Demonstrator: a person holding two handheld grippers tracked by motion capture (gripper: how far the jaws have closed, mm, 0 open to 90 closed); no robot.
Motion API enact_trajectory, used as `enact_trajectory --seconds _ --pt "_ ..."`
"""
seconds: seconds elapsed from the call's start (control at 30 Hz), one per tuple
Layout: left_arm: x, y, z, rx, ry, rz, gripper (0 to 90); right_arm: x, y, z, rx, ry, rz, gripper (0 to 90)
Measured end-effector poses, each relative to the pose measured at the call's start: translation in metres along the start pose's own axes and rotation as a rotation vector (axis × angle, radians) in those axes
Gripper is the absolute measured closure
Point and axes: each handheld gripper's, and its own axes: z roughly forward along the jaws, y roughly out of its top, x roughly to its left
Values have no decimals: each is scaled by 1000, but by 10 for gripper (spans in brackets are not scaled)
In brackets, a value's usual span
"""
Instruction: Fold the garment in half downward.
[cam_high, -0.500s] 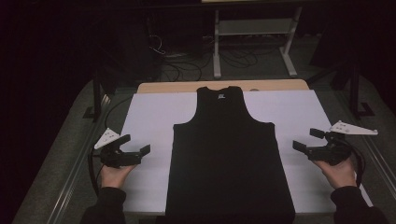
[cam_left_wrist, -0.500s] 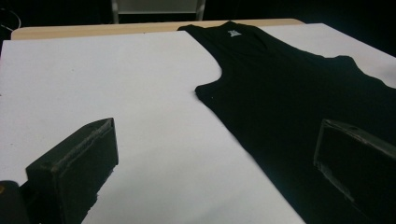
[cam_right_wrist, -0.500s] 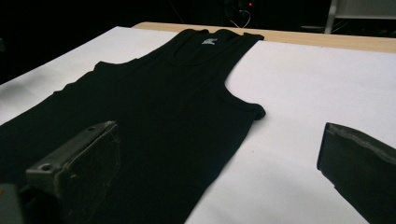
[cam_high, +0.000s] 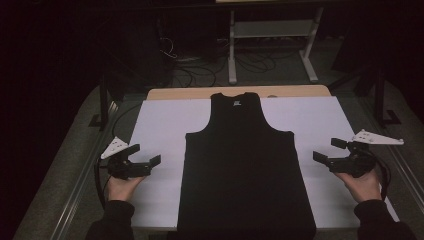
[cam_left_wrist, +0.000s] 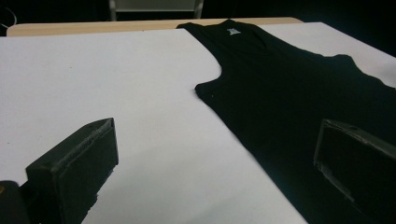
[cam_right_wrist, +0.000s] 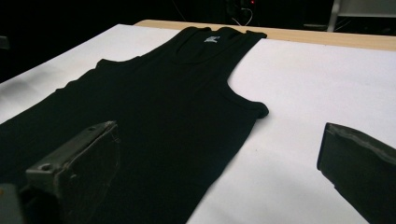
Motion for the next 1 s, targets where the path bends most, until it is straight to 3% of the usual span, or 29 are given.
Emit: enact_trajectory --seconds 0.33,0.43,0.73,1.0 --pt "-1 1 0 -13 -5 6 0 0 2 -2 -3 3 0 0" --pt "-3 4 0 -19 1 29 0 1 4 -2 2 1 -9 0" --pt "-6 4 1 -23 -7 19 0 -2 11 -5 -41 24 18 0" --pt "-7 14 2 -20 2 29 0 -5 20 -1 -9 9 0 0"
